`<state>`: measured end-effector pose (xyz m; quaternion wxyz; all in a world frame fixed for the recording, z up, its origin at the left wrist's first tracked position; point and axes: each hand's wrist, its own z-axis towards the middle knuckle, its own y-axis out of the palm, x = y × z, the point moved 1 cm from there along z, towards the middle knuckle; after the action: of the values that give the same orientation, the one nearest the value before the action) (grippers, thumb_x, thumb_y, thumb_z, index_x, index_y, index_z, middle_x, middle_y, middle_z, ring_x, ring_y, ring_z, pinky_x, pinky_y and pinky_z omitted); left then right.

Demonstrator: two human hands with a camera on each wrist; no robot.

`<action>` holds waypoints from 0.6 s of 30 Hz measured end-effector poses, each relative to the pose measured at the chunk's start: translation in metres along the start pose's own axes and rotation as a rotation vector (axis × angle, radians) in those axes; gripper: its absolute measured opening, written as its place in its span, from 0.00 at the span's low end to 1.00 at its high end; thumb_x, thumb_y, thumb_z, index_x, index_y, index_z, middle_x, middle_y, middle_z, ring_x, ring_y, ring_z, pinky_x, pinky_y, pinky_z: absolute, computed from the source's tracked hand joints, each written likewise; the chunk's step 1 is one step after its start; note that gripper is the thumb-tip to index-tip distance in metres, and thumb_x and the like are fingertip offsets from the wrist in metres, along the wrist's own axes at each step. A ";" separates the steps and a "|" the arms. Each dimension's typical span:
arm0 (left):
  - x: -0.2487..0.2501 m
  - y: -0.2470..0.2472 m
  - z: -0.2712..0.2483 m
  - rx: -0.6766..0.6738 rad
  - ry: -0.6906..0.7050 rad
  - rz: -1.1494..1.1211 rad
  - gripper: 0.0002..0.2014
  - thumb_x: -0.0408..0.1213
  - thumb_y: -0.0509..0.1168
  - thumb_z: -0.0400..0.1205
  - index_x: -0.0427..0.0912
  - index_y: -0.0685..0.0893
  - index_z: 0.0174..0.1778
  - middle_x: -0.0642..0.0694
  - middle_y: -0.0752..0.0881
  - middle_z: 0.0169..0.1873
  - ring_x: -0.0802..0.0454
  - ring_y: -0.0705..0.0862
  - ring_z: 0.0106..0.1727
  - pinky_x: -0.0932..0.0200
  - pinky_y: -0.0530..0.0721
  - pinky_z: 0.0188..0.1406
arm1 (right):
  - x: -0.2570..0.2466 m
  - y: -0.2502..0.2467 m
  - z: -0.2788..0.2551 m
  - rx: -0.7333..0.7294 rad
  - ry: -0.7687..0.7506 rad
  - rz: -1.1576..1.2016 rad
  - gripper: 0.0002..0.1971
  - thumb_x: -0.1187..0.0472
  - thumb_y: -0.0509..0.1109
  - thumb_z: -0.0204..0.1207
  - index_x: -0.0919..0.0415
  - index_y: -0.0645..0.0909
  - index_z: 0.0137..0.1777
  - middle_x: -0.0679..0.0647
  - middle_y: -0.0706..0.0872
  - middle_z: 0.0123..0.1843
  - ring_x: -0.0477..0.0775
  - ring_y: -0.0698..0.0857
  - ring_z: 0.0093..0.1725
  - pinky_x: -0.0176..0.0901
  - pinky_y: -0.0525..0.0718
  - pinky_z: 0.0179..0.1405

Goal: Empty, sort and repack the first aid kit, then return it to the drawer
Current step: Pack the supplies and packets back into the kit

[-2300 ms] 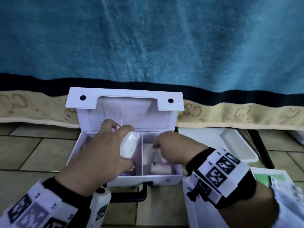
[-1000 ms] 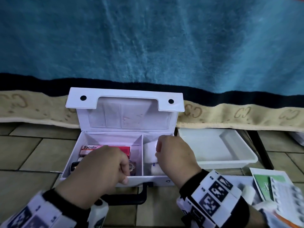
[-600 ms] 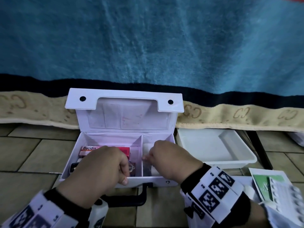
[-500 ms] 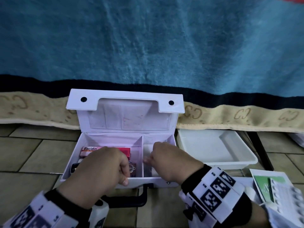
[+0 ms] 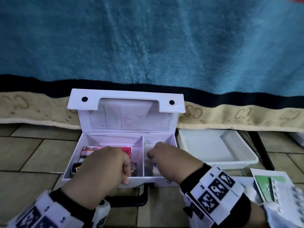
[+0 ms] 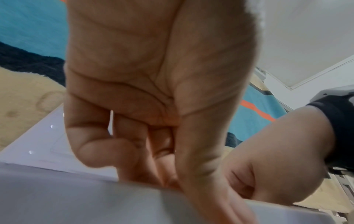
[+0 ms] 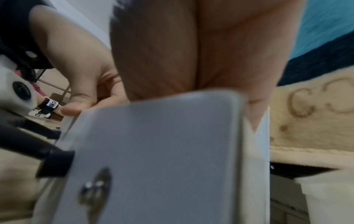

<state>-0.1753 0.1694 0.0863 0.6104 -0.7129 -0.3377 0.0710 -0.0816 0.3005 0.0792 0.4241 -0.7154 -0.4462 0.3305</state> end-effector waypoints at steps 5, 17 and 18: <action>0.001 -0.002 0.001 -0.007 -0.038 -0.007 0.11 0.43 0.79 0.65 0.56 0.83 0.24 0.59 0.85 0.30 0.61 0.84 0.43 0.65 0.79 0.44 | 0.000 0.000 0.000 -0.050 0.005 -0.038 0.24 0.76 0.59 0.75 0.61 0.75 0.70 0.60 0.68 0.69 0.64 0.79 0.61 0.37 0.63 0.28; 0.008 0.003 -0.004 0.068 -0.064 0.094 0.11 0.41 0.78 0.67 0.53 0.81 0.25 0.57 0.86 0.34 0.57 0.85 0.44 0.62 0.80 0.42 | 0.012 -0.020 -0.055 0.276 -0.024 0.112 0.34 0.76 0.56 0.75 0.56 0.60 0.81 0.56 0.69 0.74 0.56 0.75 0.71 0.40 0.71 0.70; 0.009 0.003 -0.004 0.069 -0.066 0.106 0.12 0.42 0.78 0.67 0.53 0.80 0.24 0.58 0.85 0.33 0.57 0.84 0.43 0.62 0.79 0.41 | 0.019 -0.026 -0.070 0.329 -0.005 0.173 0.34 0.76 0.55 0.75 0.54 0.60 0.81 0.54 0.68 0.76 0.53 0.75 0.72 0.34 0.68 0.68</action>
<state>-0.1655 0.1711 0.0872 0.6184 -0.7056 -0.3170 0.1383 -0.0245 0.3021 0.1300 0.5041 -0.6712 -0.3242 0.4361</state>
